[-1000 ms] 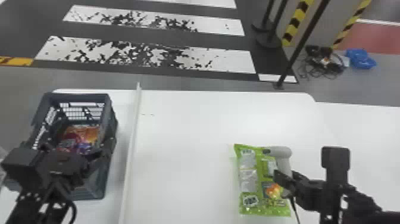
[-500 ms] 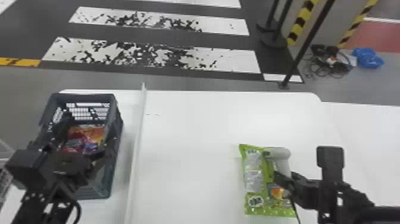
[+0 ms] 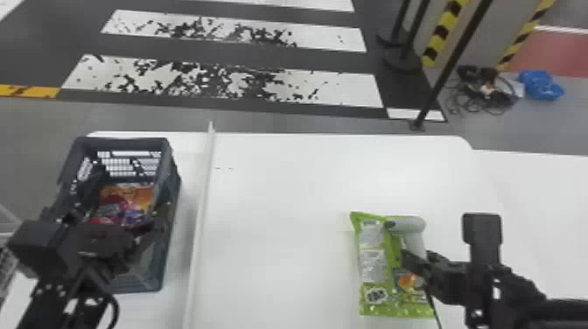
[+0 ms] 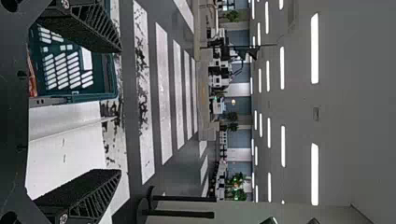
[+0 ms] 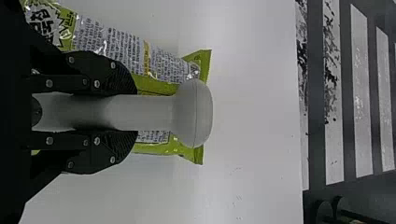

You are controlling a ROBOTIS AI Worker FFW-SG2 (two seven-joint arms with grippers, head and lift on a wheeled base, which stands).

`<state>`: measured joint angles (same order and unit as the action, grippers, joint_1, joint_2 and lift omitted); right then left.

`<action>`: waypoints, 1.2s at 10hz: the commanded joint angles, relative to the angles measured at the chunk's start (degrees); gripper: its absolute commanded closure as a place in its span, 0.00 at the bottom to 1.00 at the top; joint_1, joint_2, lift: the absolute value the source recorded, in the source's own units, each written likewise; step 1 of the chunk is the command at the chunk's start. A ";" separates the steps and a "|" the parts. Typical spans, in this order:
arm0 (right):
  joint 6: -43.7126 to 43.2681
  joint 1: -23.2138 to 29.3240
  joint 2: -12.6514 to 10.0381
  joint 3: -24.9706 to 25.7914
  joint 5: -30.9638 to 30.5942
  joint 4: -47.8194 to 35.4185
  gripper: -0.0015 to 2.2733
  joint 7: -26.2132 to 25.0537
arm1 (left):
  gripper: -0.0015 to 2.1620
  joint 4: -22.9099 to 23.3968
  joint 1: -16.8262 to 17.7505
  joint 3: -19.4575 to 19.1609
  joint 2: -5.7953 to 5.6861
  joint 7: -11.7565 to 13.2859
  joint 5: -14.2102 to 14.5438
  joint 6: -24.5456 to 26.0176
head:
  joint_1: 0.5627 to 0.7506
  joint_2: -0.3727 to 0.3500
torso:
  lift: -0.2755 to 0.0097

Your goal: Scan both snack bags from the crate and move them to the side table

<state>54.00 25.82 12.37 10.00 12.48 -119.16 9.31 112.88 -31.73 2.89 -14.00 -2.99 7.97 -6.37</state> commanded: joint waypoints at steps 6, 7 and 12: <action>-1.13 -4.64 3.71 6.53 1.94 7.19 0.93 -0.35 | 0.03 0.05 -0.09 0.10 0.02 0.00 -0.23 -0.70 | 0.70 0.27 | 0.86; -2.71 -6.48 4.59 6.70 1.94 11.05 0.93 -0.08 | 0.03 0.05 -0.27 0.10 0.02 0.00 -0.50 -1.05 | 0.70 0.23 | 0.86; -11.68 -11.32 6.61 6.88 -0.70 24.94 0.93 0.09 | 0.03 0.05 -0.35 0.19 0.29 0.00 -0.41 -1.05 | 0.70 0.12 | 0.86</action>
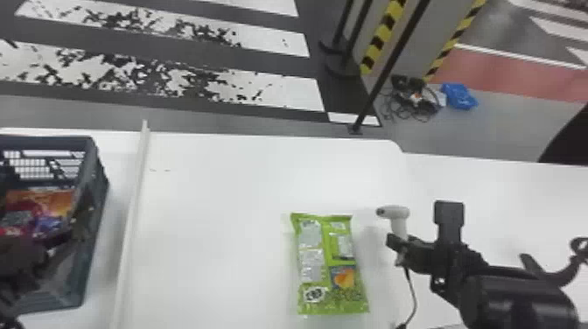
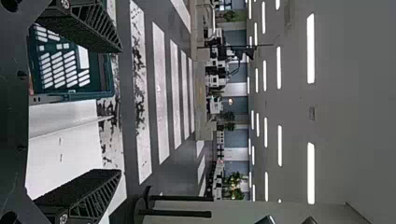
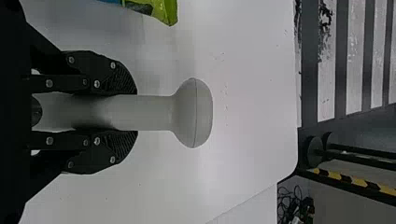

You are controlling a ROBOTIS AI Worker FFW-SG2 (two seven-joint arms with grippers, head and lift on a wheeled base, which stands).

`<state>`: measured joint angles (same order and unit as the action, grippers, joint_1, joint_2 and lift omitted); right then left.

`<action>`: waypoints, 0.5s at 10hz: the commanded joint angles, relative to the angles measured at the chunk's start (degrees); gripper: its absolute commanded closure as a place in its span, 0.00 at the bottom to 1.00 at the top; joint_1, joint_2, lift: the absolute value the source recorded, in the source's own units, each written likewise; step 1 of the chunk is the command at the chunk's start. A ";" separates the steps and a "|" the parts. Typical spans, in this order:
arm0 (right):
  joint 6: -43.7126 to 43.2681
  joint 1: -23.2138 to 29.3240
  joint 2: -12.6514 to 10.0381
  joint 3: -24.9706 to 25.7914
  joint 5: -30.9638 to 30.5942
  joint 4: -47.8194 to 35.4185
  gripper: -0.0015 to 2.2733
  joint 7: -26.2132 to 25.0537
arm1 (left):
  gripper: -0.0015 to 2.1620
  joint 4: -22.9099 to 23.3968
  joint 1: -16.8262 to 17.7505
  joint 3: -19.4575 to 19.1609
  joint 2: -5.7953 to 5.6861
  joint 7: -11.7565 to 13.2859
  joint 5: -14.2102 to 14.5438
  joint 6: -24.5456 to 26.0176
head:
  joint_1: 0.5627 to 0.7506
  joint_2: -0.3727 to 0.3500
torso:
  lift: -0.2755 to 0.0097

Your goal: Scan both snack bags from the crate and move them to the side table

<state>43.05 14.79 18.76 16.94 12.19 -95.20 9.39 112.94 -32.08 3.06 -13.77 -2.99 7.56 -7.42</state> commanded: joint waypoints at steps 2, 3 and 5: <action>-3.71 -0.90 0.84 -1.03 -2.25 4.23 0.93 -0.07 | 0.03 0.00 0.09 0.11 0.06 0.00 -0.08 0.00 | 0.70 0.09 | 0.86; -4.94 -1.16 0.84 -1.47 -2.34 5.63 0.93 -0.07 | 0.03 0.00 0.09 0.11 0.06 0.00 -0.08 0.00 | 0.70 0.08 | 0.86; -6.35 -1.51 0.75 -2.44 -2.78 7.13 0.93 -0.25 | 0.03 -0.08 0.27 0.02 0.06 0.00 0.18 0.00 | 0.70 0.07 | 0.86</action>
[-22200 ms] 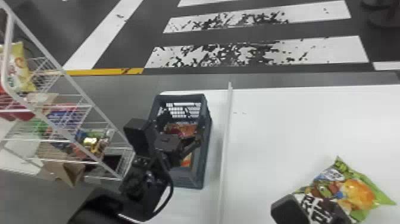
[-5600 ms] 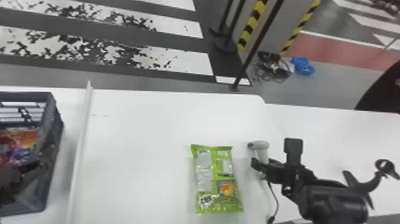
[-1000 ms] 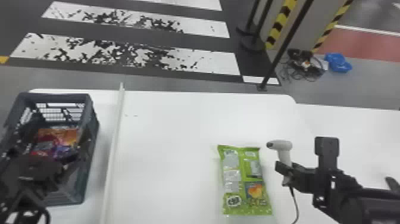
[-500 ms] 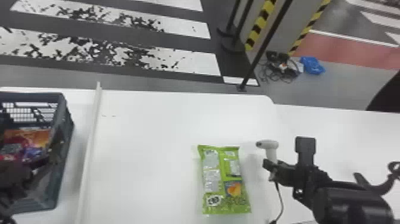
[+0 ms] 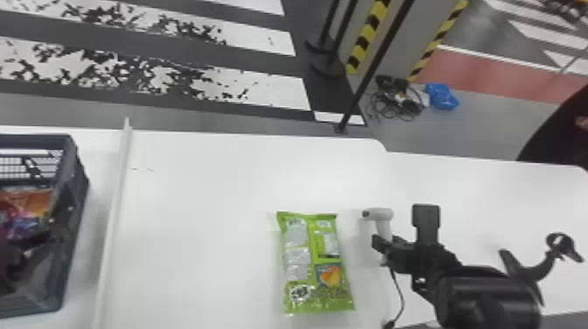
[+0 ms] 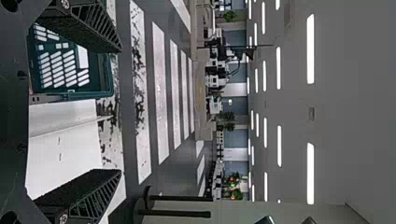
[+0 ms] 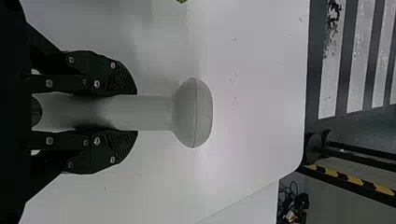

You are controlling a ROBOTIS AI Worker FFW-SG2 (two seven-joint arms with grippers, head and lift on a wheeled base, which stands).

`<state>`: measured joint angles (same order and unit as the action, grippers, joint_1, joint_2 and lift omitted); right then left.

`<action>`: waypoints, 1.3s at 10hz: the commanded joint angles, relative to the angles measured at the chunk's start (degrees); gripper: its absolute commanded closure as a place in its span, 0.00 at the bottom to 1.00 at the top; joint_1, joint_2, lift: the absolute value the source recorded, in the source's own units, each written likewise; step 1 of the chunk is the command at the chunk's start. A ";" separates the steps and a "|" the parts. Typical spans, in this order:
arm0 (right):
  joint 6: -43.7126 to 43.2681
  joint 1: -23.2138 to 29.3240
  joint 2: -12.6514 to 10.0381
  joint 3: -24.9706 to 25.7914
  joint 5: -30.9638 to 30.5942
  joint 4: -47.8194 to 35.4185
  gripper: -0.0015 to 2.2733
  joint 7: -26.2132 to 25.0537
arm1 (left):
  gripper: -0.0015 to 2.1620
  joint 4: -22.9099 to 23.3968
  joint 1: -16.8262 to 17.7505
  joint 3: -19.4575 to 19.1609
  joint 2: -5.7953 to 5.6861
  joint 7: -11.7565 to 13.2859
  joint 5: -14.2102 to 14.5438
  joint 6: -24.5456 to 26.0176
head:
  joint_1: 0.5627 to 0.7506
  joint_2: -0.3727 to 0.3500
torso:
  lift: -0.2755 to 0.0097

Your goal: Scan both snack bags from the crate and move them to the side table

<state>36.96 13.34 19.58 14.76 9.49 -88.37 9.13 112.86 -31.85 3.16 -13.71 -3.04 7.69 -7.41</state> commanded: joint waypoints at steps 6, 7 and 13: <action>-7.12 0.29 -0.33 -1.57 -1.40 2.50 0.37 -2.01 | 0.03 0.26 0.12 -0.26 -0.27 0.06 0.49 0.17 | 0.70 0.09 | 0.86; -7.30 0.20 -0.33 -1.57 -1.58 2.76 0.36 -2.10 | 0.03 0.26 0.12 -0.26 -0.35 -0.03 0.49 0.17 | 0.70 0.09 | 0.86; -8.88 -0.86 -0.24 -2.45 -2.10 5.66 0.00 -2.89 | 0.03 0.08 0.39 -0.08 -0.18 0.06 0.49 -0.01 | 0.70 0.08 | 0.86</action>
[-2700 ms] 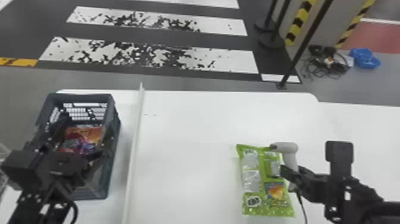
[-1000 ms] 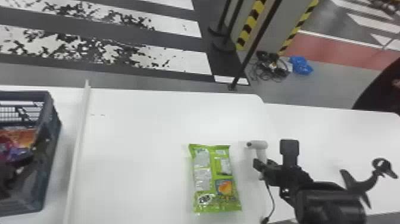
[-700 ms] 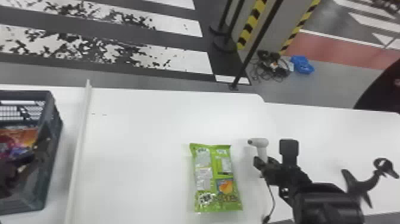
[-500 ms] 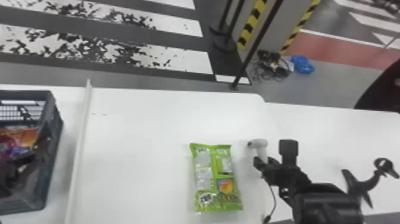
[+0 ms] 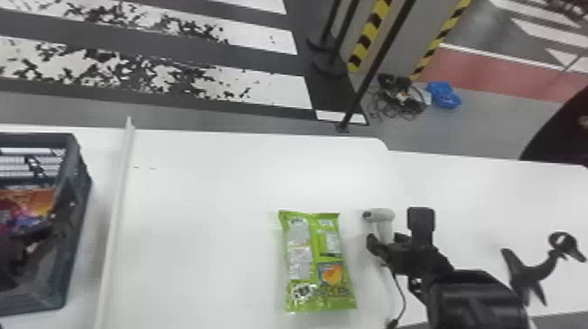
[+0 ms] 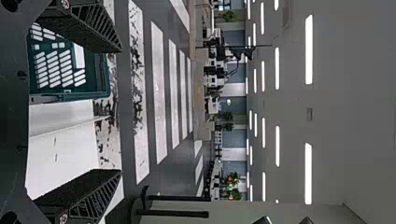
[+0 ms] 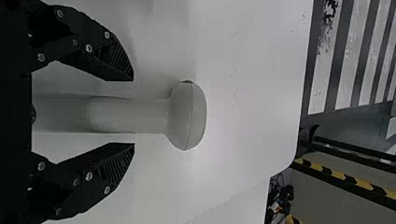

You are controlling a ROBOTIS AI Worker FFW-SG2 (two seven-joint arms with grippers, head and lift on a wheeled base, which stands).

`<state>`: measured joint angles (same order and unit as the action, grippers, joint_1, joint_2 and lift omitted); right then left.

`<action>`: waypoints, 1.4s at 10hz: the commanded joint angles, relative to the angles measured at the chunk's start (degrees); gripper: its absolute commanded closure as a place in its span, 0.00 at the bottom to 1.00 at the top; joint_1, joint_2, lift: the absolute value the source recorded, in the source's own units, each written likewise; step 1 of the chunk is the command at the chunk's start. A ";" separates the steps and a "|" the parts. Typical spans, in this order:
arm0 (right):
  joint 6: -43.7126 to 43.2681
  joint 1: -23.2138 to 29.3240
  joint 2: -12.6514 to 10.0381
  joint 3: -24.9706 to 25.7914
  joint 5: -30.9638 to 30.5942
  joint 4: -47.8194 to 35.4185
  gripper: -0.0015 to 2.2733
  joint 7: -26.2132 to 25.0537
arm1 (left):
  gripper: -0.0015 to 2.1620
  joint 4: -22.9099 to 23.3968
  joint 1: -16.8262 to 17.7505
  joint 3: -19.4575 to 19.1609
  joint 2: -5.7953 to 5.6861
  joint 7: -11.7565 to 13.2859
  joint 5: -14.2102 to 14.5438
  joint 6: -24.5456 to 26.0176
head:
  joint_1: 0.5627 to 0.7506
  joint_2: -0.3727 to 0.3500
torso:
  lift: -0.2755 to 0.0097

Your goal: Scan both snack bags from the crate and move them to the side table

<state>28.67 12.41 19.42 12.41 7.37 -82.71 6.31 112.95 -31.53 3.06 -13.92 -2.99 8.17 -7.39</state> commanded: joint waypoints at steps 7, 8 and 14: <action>0.30 16.77 -3.33 1.04 3.53 -24.78 0.03 -3.14 | 0.03 0.08 0.24 0.01 0.21 0.00 -0.09 -0.04 | 0.70 0.14 | 0.86; 1.53 18.09 -4.21 1.22 4.41 -26.54 0.03 -1.39 | 0.03 0.08 0.24 -0.07 0.21 -0.08 -0.09 -0.39 | 0.70 0.16 | 0.86; 12.78 22.48 -6.59 1.48 9.77 -35.42 0.04 2.13 | 0.03 -0.36 -0.55 -0.25 0.21 -0.08 -0.09 -2.85 | 0.70 0.28 | 0.86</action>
<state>40.62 34.82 12.91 13.44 15.59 -117.92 8.24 112.60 -31.94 2.81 -13.71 -3.07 8.08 -10.19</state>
